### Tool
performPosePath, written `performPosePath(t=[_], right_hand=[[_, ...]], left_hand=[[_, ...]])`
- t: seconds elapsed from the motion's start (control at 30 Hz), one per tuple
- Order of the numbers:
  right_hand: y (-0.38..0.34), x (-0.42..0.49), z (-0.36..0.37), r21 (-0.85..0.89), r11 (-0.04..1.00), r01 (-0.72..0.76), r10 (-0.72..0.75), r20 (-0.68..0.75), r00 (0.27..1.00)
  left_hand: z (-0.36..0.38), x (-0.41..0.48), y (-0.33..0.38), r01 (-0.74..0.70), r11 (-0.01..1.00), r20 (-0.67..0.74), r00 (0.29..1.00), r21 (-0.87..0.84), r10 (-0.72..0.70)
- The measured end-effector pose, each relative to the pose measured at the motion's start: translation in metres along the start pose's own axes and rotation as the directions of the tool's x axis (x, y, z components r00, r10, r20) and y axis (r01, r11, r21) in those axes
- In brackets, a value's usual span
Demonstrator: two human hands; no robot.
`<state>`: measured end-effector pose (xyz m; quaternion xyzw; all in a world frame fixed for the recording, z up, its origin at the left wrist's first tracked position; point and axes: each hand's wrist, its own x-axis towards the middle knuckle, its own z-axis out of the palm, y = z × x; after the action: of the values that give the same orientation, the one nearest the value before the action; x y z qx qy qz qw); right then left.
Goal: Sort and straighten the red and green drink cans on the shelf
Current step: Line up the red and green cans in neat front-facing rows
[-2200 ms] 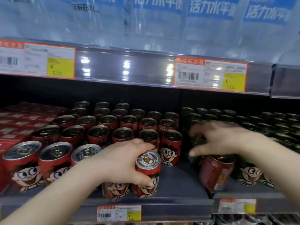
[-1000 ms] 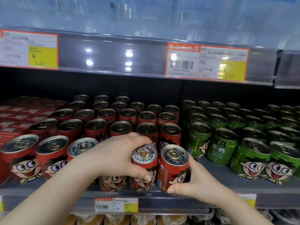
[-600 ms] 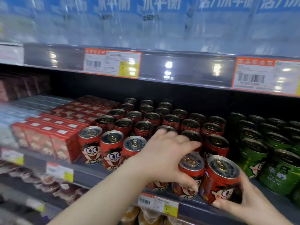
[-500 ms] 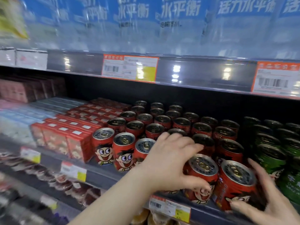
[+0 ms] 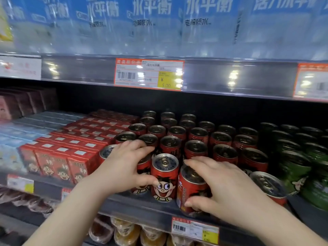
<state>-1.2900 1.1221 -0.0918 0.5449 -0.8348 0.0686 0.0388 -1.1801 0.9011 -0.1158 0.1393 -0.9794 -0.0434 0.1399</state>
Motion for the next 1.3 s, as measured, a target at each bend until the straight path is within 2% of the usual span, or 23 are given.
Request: performPosePath(t=[0.07,0.2,0.47,0.57,0.67,0.8,0.93,1.2,1.3], right_hand=[[-0.003,0.006,0.004,-0.054,0.998,-0.022,0.024,0.026,0.999],[-0.005,0.011,0.013,-0.06,0.993,-0.106,0.105,-0.021,0.994],[-0.013,0.017,0.015,-0.08,0.979,-0.186,0.184,-0.029,0.982],[-0.022,0.025,0.006,-0.022,0.99,-0.137,0.137,-0.009,0.991],[-0.037,0.043,0.002,0.061,0.998,-0.026,0.027,-0.025,0.999],[-0.057,0.076,0.011,0.046,0.996,0.075,-0.076,0.02,0.997],[-0.068,0.096,0.022,0.076,0.992,0.097,-0.101,0.054,0.993],[-0.076,0.106,0.024,0.118,0.988,-0.098,0.092,0.055,0.994],[-0.082,0.105,0.026,0.08,0.988,-0.134,0.133,0.023,0.991]], left_hand=[[0.0,0.004,0.004,-0.042,0.999,-0.004,0.999,0.014,0.042],[0.007,0.012,0.013,-0.114,0.991,0.066,0.992,0.064,0.11],[0.001,0.017,0.003,-0.198,0.98,0.155,0.968,-0.005,0.196],[-0.013,0.019,-0.012,-0.172,0.981,0.191,0.964,-0.086,0.186],[-0.029,0.017,-0.035,-0.1,0.995,0.173,0.98,0.029,0.094],[-0.028,0.011,-0.056,-0.074,0.997,0.263,0.963,0.031,0.063],[-0.018,0.007,-0.061,-0.096,0.995,0.188,0.977,-0.017,0.098],[-0.025,0.005,-0.071,-0.193,0.978,0.285,0.935,-0.084,0.21],[-0.024,0.006,-0.069,-0.195,0.975,0.261,0.941,-0.107,0.217]])
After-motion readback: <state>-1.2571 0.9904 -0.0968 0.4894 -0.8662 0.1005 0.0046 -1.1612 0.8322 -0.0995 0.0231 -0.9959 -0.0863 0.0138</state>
